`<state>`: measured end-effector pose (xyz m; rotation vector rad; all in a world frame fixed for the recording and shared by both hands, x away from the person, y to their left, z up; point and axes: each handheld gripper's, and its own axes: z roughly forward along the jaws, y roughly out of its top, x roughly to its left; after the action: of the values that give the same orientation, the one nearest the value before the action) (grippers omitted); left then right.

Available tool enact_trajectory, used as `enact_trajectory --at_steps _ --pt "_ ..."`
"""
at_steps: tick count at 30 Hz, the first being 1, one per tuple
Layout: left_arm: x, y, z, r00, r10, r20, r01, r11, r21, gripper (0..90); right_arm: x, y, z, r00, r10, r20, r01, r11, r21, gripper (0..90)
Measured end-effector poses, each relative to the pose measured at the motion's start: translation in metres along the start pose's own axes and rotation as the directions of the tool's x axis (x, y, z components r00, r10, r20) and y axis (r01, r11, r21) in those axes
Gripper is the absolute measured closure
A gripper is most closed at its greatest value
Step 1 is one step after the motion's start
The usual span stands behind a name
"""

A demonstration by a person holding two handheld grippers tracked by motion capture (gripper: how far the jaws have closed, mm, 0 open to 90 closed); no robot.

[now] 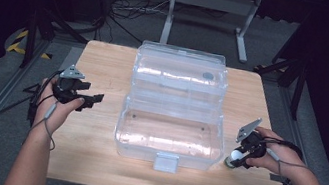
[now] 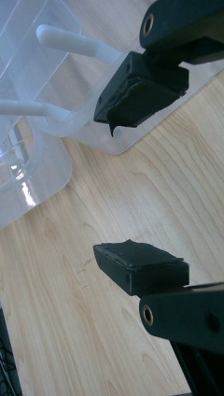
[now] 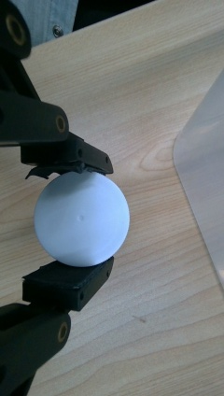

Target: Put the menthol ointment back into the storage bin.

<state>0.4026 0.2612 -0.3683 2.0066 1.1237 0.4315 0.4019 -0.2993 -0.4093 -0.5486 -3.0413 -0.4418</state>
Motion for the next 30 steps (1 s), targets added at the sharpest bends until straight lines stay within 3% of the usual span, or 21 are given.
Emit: enact_trajectory --at_steps 14,30 --pt "0.000 0.000 0.000 0.9999 0.011 0.004 -0.011 0.9999 0.007 32.0 0.003 0.006 -0.025 0.9996 -0.029 0.003 0.029 1.000 -0.012 50.4" --pt "0.000 0.000 -0.002 1.0000 0.006 0.004 -0.006 1.0000 0.007 31.7 0.008 0.014 -0.060 0.9994 -0.021 0.026 0.022 0.999 -0.042 50.5"
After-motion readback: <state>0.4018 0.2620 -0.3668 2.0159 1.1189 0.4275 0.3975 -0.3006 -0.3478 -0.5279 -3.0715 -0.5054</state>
